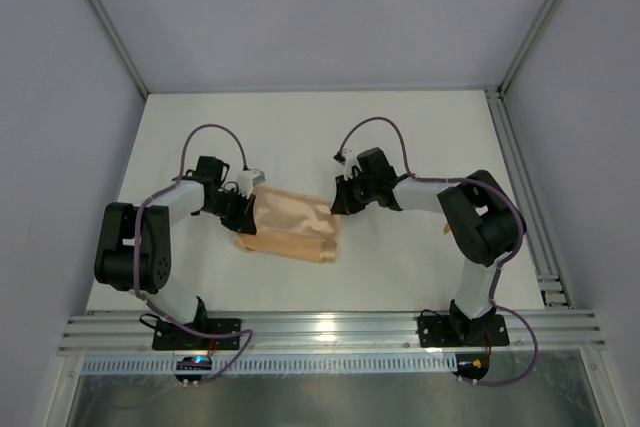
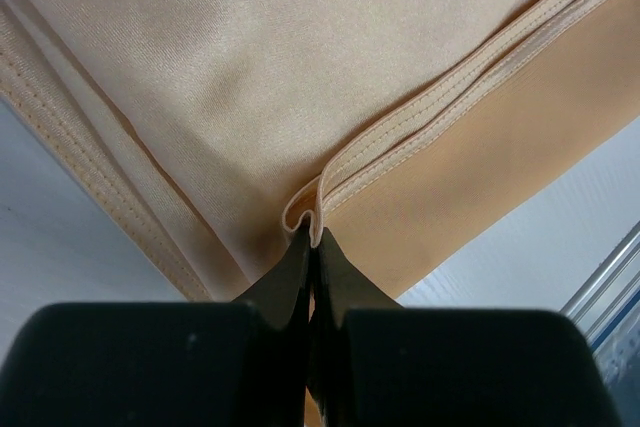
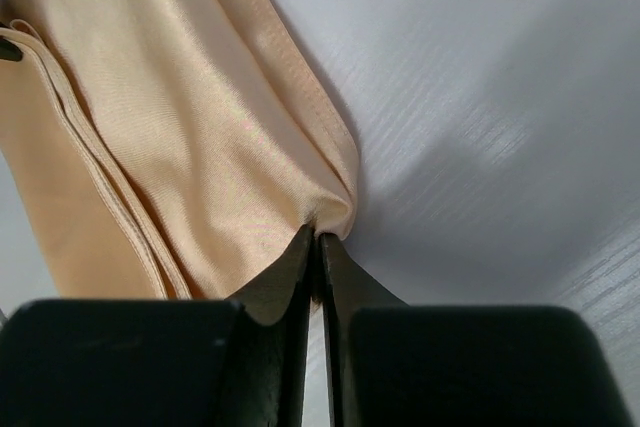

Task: Fold the napkin into a case and place the utensils inside
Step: Fold the lower triangle-folded napkin at the center of the board.

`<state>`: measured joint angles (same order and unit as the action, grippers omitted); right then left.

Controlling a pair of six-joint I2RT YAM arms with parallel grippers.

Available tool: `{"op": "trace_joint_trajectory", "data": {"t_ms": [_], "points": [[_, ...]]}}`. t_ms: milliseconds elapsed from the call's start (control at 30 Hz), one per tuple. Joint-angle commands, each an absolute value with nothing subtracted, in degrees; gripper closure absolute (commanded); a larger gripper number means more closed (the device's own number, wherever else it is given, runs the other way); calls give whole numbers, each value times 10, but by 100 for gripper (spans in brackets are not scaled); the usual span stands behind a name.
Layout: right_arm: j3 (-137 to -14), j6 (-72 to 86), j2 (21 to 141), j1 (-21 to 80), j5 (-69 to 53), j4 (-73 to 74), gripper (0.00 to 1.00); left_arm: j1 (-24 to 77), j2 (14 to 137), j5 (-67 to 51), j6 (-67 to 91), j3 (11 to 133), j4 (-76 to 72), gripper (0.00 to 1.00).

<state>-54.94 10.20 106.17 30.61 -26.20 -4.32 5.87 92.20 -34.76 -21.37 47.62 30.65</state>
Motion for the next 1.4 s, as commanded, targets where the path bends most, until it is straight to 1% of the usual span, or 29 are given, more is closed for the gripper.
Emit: {"op": "trace_joint_trajectory", "data": {"t_ms": [0, 33, 133, 167, 200, 233, 267, 333, 367, 467, 600, 800, 833, 933, 1000, 1133, 1267, 1367], "points": [[-559, 74, 1067, 306, -262, -8, 89, 55, 940, -342, -203, 485, 266, 100], [-560, 71, 1063, 306, -258, -7, 86, 54, 941, -346, -200, 484, 265, 100], [-565, 62, 1049, 304, -258, -4, 79, 41, 943, -368, -192, 482, 260, 100], [-575, 59, 1049, 303, -262, 18, 77, 35, 944, -371, -190, 483, 260, 100], [-581, 54, 1049, 302, -266, 26, 73, 34, 945, -374, -186, 484, 259, 100], [-590, 50, 1053, 302, -265, 35, 58, 33, 944, -378, -184, 484, 258, 100], [-590, 49, 1051, 302, -262, 41, 54, 33, 942, -380, -181, 484, 254, 100], [-584, 48, 1040, 301, -253, 37, 51, 33, 941, -382, -175, 482, 249, 100], [-574, 48, 1020, 301, -243, 33, 48, 33, 941, -388, -174, 481, 248, 100], [-561, 50, 968, 303, -210, 38, 43, 33, 939, -399, -176, 478, 249, 100], [-538, 29, 912, 339, -172, 42, 42, 33, 928, -401, -179, 478, 253, 100], [-496, 49, 886, 392, -209, 18, 36, 33, 912, -405, -180, 476, 259, 100], [-495, 62, 893, 393, -228, 18, 32, 34, 912, -405, -180, 475, 259, 100], [-483, 95, 913, 393, -236, 14, 17, 33, 912, -406, -182, 473, 260, 100], [-477, 107, 936, 392, -253, -12, 15, 33, 910, -413, -184, 471, 263, 100], [-490, 111, 968, 395, -276, -17, 15, 33, 899, -419, -187, 470, 265, 100], [-486, 115, 975, 396, -306, -30, 24, 33, 889, -427, -184, 472, 266, 100], [-480, 115, 966, 396, -311, -29, 25, 28, 881, -449, -182, 473, 267, 100]]}}
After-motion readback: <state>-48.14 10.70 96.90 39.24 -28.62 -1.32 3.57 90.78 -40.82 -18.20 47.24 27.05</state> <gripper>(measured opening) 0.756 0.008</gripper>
